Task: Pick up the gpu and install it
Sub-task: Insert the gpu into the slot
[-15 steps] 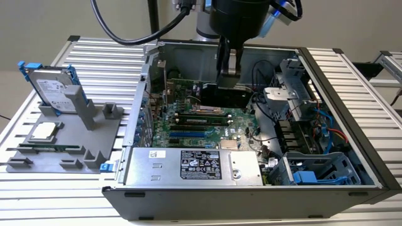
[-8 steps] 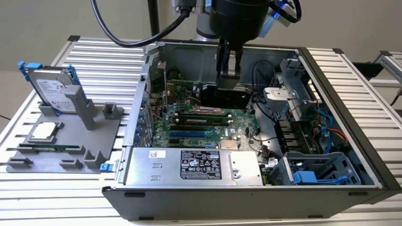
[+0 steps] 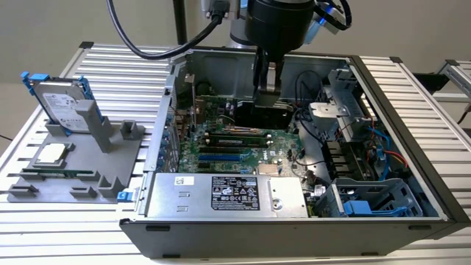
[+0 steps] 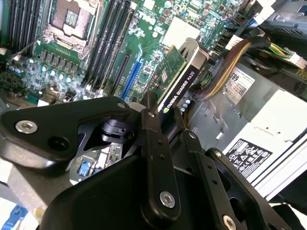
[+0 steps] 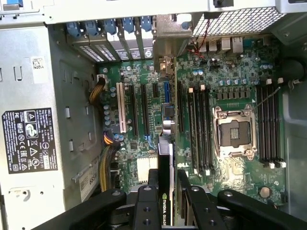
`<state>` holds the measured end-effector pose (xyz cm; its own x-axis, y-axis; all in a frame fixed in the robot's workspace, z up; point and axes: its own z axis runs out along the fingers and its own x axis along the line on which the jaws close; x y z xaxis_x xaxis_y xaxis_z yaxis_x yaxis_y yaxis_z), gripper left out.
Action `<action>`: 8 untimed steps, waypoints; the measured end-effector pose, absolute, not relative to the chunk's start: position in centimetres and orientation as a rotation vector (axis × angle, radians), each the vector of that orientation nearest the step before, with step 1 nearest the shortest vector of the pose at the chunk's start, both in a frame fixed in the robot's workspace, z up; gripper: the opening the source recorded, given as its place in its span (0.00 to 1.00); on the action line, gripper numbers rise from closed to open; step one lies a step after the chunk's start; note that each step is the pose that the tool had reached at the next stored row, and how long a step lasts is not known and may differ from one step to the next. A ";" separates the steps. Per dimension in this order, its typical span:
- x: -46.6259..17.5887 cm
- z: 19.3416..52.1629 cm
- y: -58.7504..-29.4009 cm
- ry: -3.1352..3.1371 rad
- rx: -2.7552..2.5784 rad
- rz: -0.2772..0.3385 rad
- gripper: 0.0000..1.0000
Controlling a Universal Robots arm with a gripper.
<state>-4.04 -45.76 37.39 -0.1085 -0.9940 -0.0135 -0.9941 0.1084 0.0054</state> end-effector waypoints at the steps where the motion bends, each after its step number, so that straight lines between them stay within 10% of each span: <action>1: -4.0 37.4 -45.8 2.334 -2.093 0.020 0.00; 8: -4.0 37.0 -45.8 2.334 -2.093 0.020 0.00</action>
